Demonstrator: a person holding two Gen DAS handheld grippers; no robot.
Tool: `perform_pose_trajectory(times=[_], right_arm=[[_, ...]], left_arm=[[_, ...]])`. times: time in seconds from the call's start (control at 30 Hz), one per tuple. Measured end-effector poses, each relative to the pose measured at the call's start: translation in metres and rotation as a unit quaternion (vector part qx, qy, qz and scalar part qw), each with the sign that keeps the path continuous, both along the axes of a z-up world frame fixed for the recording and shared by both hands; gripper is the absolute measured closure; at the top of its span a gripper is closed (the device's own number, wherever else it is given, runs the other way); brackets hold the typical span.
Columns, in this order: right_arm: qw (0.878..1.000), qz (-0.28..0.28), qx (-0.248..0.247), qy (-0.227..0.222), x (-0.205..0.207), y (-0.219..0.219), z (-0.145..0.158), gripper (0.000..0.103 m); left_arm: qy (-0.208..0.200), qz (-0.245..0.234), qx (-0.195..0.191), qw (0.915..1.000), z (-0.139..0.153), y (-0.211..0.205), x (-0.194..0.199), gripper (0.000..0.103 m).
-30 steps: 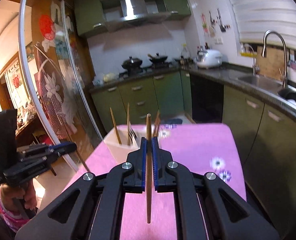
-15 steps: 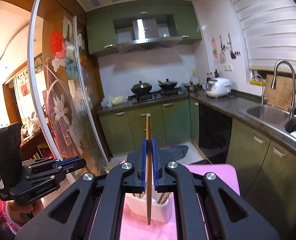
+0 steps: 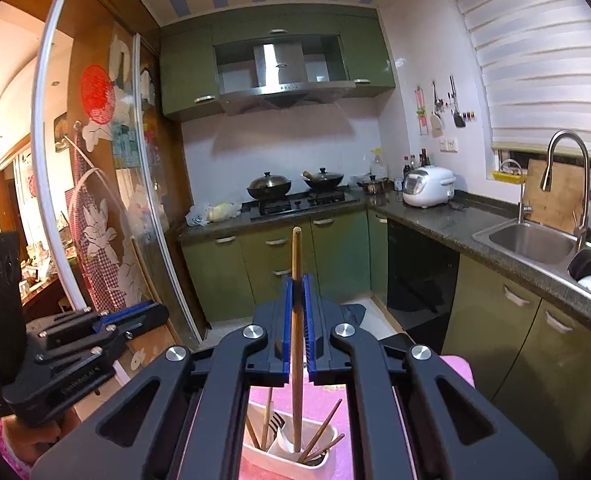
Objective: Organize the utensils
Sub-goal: 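Lower both chopsticks into the holder and open both tools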
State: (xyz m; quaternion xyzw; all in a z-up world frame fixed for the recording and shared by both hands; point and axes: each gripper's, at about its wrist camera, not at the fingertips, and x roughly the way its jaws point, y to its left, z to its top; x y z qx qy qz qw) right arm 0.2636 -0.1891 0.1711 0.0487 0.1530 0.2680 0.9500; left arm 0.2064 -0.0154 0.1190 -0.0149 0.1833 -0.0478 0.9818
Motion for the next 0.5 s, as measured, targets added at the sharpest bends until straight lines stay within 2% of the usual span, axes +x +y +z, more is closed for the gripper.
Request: perform_pose_trajectory(times=[0.17,0.5], right_arm=[[1.000,-0.008,-0.001,0.019,0.022,0.007,-0.031,0.097],[0.998,-0.013,-0.026,0.052,0.034,0.029,-0.110,0.097]], left_arm=[[0.030,0.011,-0.003,0.9995,-0.036,0.007,0.025,0.097],[0.082,0.006,-0.009,0.9966,-0.096,0.006,0.034,0.097]])
